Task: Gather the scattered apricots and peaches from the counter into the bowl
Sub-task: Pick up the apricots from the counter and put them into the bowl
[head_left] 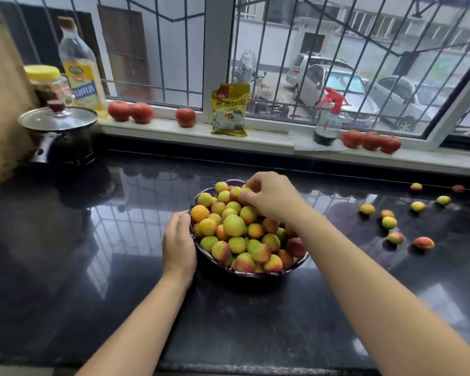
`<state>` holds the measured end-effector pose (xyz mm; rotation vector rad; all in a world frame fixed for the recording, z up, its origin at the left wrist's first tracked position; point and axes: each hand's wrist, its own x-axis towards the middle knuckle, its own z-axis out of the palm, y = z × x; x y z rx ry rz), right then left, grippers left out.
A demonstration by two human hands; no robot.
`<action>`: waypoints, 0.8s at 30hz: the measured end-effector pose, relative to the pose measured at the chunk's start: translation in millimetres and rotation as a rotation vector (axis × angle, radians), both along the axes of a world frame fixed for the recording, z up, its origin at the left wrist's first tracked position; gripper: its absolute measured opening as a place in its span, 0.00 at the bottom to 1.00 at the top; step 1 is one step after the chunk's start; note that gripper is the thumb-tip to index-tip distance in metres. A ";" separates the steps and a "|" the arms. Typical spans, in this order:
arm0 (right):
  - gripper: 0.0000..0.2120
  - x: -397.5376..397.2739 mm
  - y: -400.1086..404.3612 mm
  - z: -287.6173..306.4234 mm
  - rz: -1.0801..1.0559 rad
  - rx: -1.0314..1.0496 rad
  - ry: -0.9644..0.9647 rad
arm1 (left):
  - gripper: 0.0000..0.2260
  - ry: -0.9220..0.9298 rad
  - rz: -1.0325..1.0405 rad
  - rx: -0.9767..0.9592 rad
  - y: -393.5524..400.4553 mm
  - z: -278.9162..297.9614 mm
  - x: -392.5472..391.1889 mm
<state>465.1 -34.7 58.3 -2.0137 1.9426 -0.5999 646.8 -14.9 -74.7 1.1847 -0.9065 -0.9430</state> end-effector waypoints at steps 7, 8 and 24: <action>0.14 3.8 1.7 11.6 0.030 0.065 0.143 | 0.14 -0.017 0.003 0.023 2.0 4.3 -2.7; 0.14 5.8 1.9 12.5 0.032 0.065 0.172 | 0.14 -0.008 0.003 0.024 2.6 4.9 -2.6; 0.18 9.6 18.6 5.6 -0.020 -0.022 0.093 | 0.13 -0.059 0.013 0.047 8.1 11.9 -4.3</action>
